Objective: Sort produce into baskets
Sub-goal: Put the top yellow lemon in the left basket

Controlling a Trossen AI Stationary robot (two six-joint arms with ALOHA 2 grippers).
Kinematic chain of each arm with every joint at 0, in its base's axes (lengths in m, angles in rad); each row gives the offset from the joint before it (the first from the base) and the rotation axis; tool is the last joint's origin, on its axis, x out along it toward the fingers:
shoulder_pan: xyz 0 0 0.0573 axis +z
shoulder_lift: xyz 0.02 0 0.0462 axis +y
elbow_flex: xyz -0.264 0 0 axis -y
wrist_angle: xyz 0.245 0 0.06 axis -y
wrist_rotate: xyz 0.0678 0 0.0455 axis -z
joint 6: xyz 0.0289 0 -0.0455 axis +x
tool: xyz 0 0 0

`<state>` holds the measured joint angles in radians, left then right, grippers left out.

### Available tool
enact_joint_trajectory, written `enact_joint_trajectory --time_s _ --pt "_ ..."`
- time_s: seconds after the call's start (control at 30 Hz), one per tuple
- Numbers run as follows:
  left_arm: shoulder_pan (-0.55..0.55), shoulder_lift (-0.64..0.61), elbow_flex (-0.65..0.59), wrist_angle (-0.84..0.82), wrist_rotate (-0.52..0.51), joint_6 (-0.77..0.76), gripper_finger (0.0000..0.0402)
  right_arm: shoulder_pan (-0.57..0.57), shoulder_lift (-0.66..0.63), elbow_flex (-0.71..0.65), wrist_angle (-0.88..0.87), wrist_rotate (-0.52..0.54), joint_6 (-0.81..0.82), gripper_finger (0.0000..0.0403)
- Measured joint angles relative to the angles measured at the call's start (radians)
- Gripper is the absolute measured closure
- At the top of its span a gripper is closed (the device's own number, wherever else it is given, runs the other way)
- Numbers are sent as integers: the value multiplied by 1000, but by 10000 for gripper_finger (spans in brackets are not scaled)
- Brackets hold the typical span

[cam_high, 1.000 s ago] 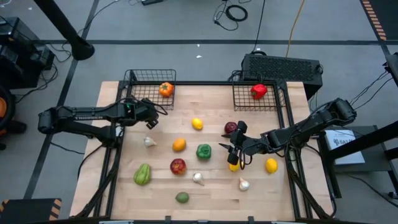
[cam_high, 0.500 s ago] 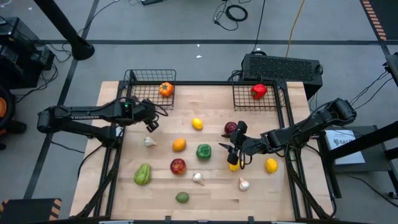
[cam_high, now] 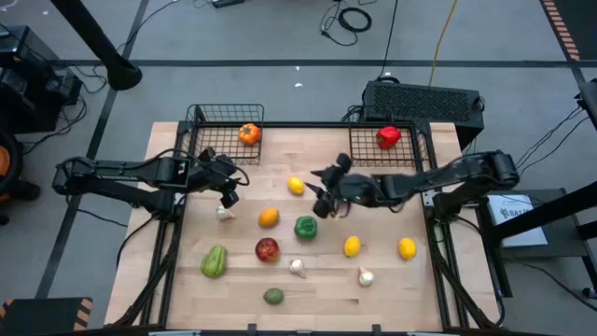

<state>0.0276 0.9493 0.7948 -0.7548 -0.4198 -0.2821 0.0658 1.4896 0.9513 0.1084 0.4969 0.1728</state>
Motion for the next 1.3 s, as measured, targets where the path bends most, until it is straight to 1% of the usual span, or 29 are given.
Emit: enact_joint_trajectory --time_s 0.07,0.13,0.3,0.4,0.47,0.57,0.67,0.83,1.0,1.2,1.3 --pt "-4 0 0 14 1 -1 254 -27 44 27 -7 -44 -8 232" --pt "-11 0 0 48 5 -11 254 -53 88 51 -21 -64 -10 232" --pt "-11 0 0 116 55 -15 254 -132 203 129 -71 -169 67 229" --pt "-13 0 0 117 56 0 254 -163 273 169 -100 -241 83 218" --pt "-13 0 0 117 56 0 254 -178 314 191 -120 -269 85 207" --pt "-16 0 0 118 56 1 254 -198 366 223 -175 -293 101 187" --pt "-18 0 0 118 56 1 254 -206 413 244 -190 -290 102 168" --pt "-18 0 0 118 56 2 254 -215 480 286 -193 -304 94 154" --pt "-18 0 0 118 56 2 254 -220 509 300 -202 -320 98 164" --pt "-18 0 0 118 57 2 254 -237 508 301 -245 -322 105 205" --pt "-18 0 0 118 57 2 254 -246 510 302 -245 -349 104 222"
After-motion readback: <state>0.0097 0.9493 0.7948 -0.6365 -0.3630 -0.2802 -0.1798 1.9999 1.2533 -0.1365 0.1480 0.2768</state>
